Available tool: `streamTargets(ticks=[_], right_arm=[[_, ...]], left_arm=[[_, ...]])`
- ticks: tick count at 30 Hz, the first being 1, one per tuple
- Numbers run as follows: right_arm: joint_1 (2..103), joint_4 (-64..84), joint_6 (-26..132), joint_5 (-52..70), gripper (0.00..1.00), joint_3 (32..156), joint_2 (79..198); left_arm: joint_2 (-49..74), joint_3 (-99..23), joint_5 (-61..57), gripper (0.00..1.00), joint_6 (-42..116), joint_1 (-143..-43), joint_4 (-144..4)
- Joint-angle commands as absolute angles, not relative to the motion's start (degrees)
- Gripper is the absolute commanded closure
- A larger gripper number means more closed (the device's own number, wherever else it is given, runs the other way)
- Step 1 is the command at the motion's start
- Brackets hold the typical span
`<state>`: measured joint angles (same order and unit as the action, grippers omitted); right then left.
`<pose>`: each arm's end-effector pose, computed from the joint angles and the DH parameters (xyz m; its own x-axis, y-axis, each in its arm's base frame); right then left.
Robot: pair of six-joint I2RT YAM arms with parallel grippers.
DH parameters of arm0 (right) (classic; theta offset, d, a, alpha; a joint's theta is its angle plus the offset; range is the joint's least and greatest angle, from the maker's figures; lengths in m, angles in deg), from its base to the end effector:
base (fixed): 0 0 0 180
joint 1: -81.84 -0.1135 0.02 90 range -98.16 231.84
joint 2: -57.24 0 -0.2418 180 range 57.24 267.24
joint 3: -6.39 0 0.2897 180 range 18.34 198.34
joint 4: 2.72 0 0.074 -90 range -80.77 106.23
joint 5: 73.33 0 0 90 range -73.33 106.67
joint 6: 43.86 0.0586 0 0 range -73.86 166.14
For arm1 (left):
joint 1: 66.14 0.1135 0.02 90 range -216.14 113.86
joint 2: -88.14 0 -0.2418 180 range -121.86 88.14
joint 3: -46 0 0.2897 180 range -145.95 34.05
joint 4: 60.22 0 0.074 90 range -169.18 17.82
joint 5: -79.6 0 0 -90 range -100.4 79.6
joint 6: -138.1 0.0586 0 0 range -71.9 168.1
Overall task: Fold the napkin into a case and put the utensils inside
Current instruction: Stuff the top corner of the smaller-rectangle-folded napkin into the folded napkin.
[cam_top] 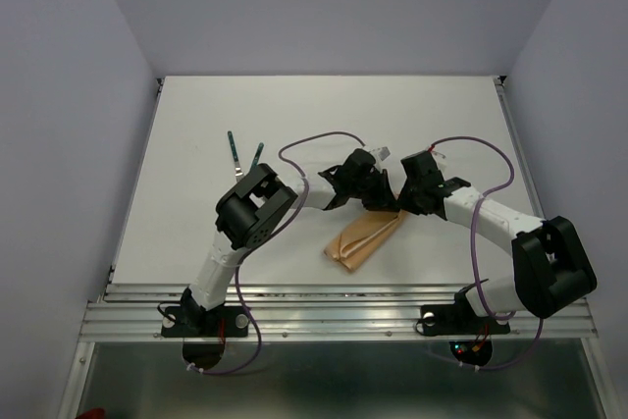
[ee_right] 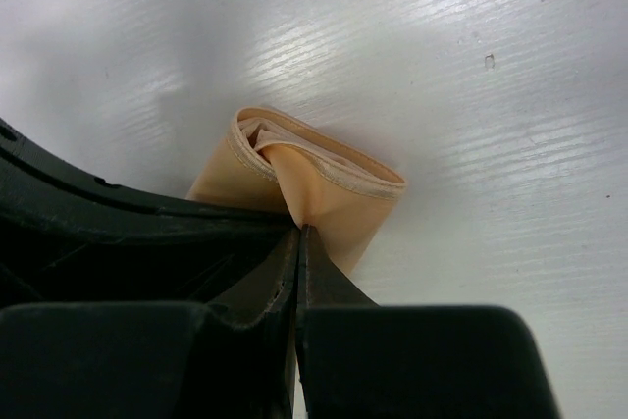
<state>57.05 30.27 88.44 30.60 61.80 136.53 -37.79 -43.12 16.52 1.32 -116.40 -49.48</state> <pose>0.2887 0.1178 0.1242 -0.7558 0.3704 -0.5399 0.2990 0.9288 0.2187 0.3039 -0.4070 0.0802 -0.8815 0.0439 -0.4701 0.4428 0.4225 -0.7908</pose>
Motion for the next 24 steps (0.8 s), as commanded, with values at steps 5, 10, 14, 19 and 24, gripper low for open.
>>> streamTargets(ticks=[5,10,14,19,24], right_arm=[[56.9,28.6,89.1,30.4,0.99,62.6,136.5],[56.9,28.7,88.8,30.3,0.99,63.2,136.5],[56.9,28.7,88.7,30.3,0.99,63.3,136.4],[56.9,28.7,88.8,29.9,0.99,63.5,136.7],[56.9,28.7,88.9,29.7,0.99,63.6,136.7]], left_arm=[[-30.4,-44.0,18.9,1.0,4.7,-117.2,-57.5],[-28.6,-43.4,16.8,1.0,7.0,-117.2,-61.3],[-28.1,-41.8,13.7,1.0,9.4,-117.0,-63.2],[-31.6,-42.0,15.3,1.0,10.6,-117.2,-62.9],[-34.9,-44.5,17.0,1.0,9.9,-117.2,-61.9]])
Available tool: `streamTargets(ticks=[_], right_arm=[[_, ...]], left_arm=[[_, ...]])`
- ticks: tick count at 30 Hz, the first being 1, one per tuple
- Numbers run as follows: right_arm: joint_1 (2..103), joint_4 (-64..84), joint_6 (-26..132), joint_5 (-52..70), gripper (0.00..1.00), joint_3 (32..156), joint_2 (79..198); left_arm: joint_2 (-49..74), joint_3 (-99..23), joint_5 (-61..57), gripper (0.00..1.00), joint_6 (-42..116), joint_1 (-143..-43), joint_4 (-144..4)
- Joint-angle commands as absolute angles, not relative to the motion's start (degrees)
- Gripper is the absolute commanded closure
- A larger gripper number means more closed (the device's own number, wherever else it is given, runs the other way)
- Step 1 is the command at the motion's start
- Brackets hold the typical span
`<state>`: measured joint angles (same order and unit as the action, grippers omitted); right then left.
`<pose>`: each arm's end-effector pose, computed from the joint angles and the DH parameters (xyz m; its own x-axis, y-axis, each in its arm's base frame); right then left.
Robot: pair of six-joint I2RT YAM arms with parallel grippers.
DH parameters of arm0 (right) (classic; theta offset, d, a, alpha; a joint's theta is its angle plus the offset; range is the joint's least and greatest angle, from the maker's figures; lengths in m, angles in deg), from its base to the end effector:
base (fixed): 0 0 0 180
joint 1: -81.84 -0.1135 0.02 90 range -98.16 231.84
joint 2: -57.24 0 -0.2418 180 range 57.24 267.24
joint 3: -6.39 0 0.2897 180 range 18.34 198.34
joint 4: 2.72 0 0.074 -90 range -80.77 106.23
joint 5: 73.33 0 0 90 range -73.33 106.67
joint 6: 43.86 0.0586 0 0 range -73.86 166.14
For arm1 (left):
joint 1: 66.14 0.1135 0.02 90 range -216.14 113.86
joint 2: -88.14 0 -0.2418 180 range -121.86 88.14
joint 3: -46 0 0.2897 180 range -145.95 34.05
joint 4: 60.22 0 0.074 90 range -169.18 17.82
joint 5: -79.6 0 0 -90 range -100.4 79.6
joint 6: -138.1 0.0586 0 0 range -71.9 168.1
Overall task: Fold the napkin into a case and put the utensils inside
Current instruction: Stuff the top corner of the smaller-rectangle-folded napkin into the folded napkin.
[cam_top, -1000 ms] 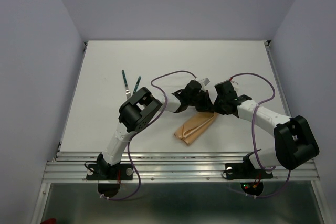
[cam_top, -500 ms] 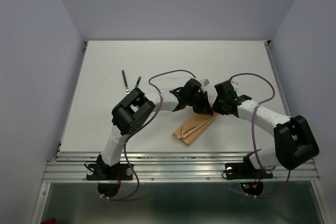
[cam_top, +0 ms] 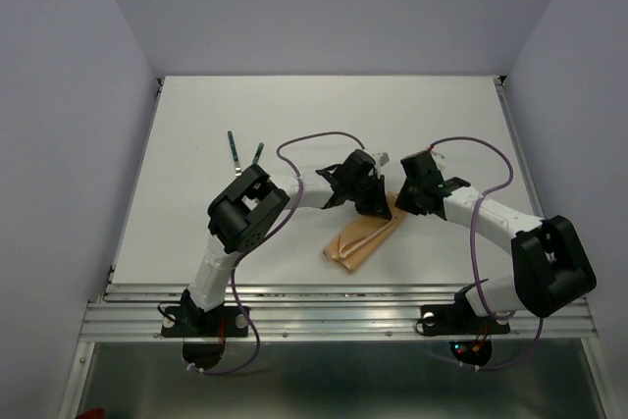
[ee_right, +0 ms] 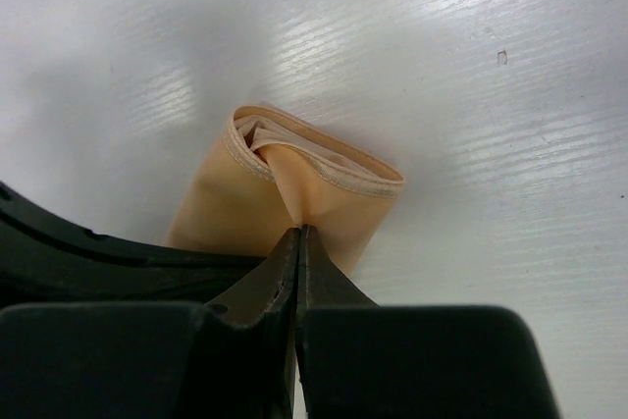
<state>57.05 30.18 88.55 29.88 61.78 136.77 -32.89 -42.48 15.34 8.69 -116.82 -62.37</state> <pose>0.2886 0.1185 0.1228 -0.7616 0.3715 -0.5310 0.2957 0.9283 0.2254 0.2927 -0.3976 0.0927 -0.8647 0.1533 -0.4782 0.4842 0.5072 -0.7130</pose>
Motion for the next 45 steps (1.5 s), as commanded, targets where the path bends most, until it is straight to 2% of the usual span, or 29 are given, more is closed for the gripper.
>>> streamTargets(ticks=[1,16,29,31,32,34,35,37,42,45], right_arm=[[56.9,28.7,88.9,29.5,0.99,63.7,136.8],[56.9,28.1,88.6,29.7,0.99,63.0,139.2],[56.9,27.9,88.6,31.4,0.99,62.7,141.3],[56.9,27.8,88.6,31.5,0.99,62.7,141.3],[56.9,27.8,88.6,31.4,0.99,62.7,141.3],[56.9,27.9,88.6,31.3,0.99,62.6,141.2],[56.9,27.9,88.6,31.4,0.99,62.6,141.2],[56.9,27.9,88.6,31.4,0.99,62.6,141.2],[56.9,27.8,88.3,31.0,0.99,63.1,141.5],[56.9,27.5,88.2,30.6,0.99,63.4,142.1]], left_arm=[[-35.3,-45.0,17.3,1.0,9.9,-117.2,-61.9],[-38.4,-48.2,19.1,1.0,10.0,-117.2,-61.5],[-22.6,-42.9,10.7,0.99,15.9,-117.2,-72.1],[-20.2,-41.6,9.4,0.94,16.5,-117.3,-73.7],[-19.4,-41.1,8.9,0.88,16.9,-117.2,-74.8],[-17.8,-39.3,7.5,0.81,17.5,-117.2,-75.7],[-16.3,-38.9,6.8,0.73,18.3,-117.2,-77.0],[-13.9,-37.6,4.3,0.66,19.2,-117.3,-79.5],[-9.1,-35.1,-1.6,0.58,25.3,-119.7,-83.9],[-6.2,-33.3,-5.7,0.46,29.5,-123.5,-85.4]])
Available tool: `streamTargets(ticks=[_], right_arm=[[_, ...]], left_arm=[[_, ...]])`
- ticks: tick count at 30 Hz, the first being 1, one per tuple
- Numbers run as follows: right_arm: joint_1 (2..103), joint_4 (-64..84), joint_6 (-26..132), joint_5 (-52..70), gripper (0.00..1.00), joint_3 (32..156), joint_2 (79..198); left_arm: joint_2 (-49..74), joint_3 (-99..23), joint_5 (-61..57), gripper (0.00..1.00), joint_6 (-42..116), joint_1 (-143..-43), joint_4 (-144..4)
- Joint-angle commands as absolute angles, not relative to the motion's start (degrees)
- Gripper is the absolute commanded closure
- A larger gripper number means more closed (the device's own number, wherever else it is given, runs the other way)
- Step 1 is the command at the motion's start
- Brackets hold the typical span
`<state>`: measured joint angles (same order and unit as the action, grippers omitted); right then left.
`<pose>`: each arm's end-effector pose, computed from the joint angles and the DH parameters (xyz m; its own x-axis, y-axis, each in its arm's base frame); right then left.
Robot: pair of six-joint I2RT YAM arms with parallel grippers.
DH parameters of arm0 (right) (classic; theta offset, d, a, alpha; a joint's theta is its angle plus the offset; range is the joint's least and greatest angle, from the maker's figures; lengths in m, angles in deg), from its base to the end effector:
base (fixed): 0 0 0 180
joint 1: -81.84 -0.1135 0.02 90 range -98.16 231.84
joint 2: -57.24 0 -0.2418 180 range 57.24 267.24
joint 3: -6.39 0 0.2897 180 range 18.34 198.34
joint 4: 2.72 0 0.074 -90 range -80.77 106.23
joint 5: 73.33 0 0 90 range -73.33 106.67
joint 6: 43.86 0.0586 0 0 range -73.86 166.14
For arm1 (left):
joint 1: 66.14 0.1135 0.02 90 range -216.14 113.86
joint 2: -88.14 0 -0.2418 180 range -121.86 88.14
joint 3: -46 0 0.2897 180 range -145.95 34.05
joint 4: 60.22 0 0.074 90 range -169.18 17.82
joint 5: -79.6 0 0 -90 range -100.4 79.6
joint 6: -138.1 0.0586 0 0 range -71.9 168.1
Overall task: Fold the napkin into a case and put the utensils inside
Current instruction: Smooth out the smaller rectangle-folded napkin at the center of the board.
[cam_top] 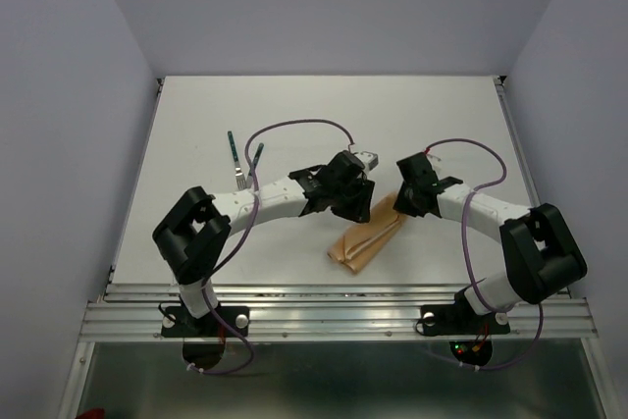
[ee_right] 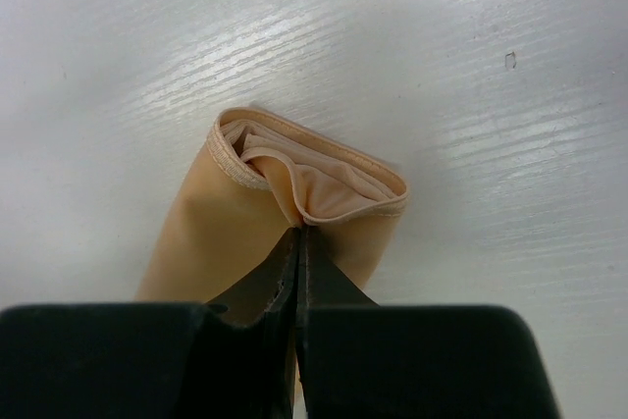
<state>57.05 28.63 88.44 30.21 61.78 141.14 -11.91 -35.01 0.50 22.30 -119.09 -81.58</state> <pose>0.2914 0.1195 0.1024 -0.7832 0.3590 -0.5076 0.3058 0.9333 0.1882 0.2540 -0.3548 0.1718 -0.7304 0.2582 -0.6323 0.6137 0.6543 -0.4418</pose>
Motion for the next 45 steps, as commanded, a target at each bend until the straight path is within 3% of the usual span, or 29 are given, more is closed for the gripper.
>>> streamTargets(ticks=[1,4,9,15,24,28,31,35,45], right_arm=[[56.9,27.5,88.2,30.6,0.99,63.5,142.2],[56.9,27.4,88.2,30.4,0.99,63.8,142.3],[56.9,27.4,88.0,30.3,0.99,64.1,142.5],[56.9,27.4,88.1,30.2,0.99,64.1,142.5],[56.9,27.4,88.1,30.2,0.99,64.4,142.6],[56.9,27.4,88.0,30.3,0.99,64.4,142.6],[56.9,27.3,88.1,30.5,0.99,64.3,142.4],[56.9,27.3,88.1,30.5,0.99,64.1,142.1],[56.9,27.5,88.3,30.3,0.99,63.5,141.1]], left_arm=[[-5.7,-32.8,-6.5,0.43,30.5,-123.5,-85.8],[-5.1,-31.6,-9.8,0.35,33.0,-127.4,-87.4],[-6.5,-31.3,-18.2,0.32,34.6,-131.1,-88.3],[-12.0,-33.9,-27.5,0.35,35.1,-136.0,-91.2],[-14.4,-35.4,-29.1,0.43,35.7,-137.8,-91.5],[-14.8,-35.7,-30.3,0.5,35.7,-137.9,-91.6],[-15.2,-36.2,-30.3,0.66,35.8,-137.9,-91.7],[-15.7,-36.6,-29.6,0.99,36.3,-138.0,-91.7],[-12.6,-36.6,-24.4,1.0,36.9,-137.6,-89.0]])
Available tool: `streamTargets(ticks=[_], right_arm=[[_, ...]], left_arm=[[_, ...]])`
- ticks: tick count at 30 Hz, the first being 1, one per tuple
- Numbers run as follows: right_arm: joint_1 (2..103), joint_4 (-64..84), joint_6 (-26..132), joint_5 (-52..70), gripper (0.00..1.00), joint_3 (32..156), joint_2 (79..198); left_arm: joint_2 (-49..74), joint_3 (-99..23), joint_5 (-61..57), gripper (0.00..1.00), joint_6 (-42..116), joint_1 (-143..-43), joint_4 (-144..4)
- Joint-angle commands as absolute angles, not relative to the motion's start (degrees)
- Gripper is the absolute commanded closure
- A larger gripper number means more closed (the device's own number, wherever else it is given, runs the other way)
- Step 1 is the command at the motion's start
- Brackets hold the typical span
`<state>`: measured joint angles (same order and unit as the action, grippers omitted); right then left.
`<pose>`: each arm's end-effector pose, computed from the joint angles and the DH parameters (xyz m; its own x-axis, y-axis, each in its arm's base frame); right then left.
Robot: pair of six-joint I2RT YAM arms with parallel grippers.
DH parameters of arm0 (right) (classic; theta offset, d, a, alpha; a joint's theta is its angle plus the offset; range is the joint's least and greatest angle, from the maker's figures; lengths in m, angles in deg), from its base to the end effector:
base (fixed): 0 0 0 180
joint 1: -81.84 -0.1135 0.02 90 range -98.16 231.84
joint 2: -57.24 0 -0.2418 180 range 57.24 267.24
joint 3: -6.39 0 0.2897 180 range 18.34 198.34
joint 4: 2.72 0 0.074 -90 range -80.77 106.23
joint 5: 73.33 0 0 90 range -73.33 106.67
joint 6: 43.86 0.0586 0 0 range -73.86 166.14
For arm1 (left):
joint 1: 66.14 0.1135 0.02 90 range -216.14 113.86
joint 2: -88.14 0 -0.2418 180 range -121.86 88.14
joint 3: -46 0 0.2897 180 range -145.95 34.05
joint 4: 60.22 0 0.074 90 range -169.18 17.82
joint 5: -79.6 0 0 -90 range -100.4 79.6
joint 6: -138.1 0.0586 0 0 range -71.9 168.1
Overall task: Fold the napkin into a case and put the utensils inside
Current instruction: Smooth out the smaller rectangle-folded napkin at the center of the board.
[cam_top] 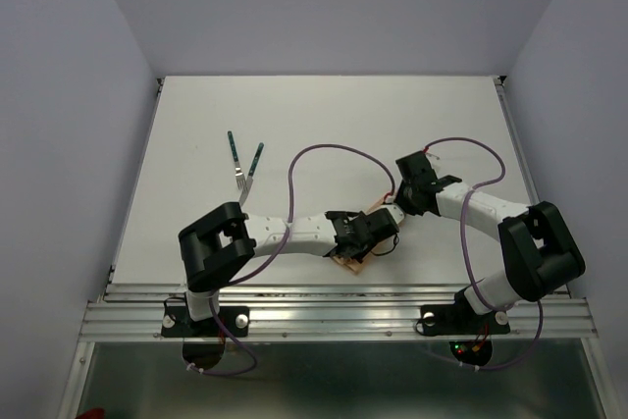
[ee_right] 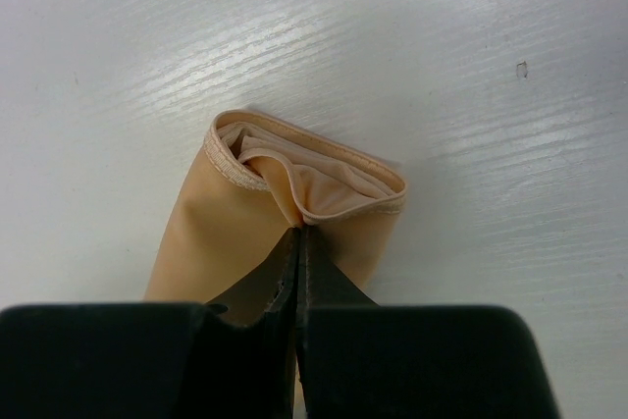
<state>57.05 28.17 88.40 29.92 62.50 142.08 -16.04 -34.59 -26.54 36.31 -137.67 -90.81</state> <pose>0.2948 0.1214 0.1020 -0.7833 0.3592 -0.5073 0.3025 0.9332 0.1938 0.1488 -0.3941 0.1264 -0.4271 0.6592 -0.6190 0.7889 0.6061 0.1011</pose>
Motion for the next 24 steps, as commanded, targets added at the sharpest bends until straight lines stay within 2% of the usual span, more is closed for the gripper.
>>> streamTargets(ticks=[1,15,18,19,20,22,24], right_arm=[[56.9,27.6,88.3,30.4,0.99,63.6,140.9],[56.9,28.5,89.2,30.6,0.99,64.0,140.3],[56.9,29.4,89.3,31.4,0.85,64.0,139.9],[56.9,30.0,89.2,31.9,0.74,64.0,139.2],[56.9,30.3,89.3,32.0,0.68,64.0,138.6],[56.9,31.3,89.0,32.5,0.58,64.3,136.9],[56.9,32.3,88.9,33.2,0.54,64.7,135.5]], left_arm=[[-12.3,-36.8,-22.8,1.0,36.8,-137.3,-88.7],[-11.6,-36.4,-15.1,1.0,34.7,-134.3,-84.8],[-12.2,-36.4,-14.8,1.0,34.7,-134.3,-84.8],[-12.4,-36.3,-14.5,1.0,34.7,-134.3,-84.9],[-12.4,-36.3,-14.4,1.0,34.7,-134.3,-84.7],[-12.4,-36.3,-14.1,1.0,34.7,-134.4,-84.7],[-12.3,-36.4,-13.9,1.0,34.7,-134.4,-84.6]])
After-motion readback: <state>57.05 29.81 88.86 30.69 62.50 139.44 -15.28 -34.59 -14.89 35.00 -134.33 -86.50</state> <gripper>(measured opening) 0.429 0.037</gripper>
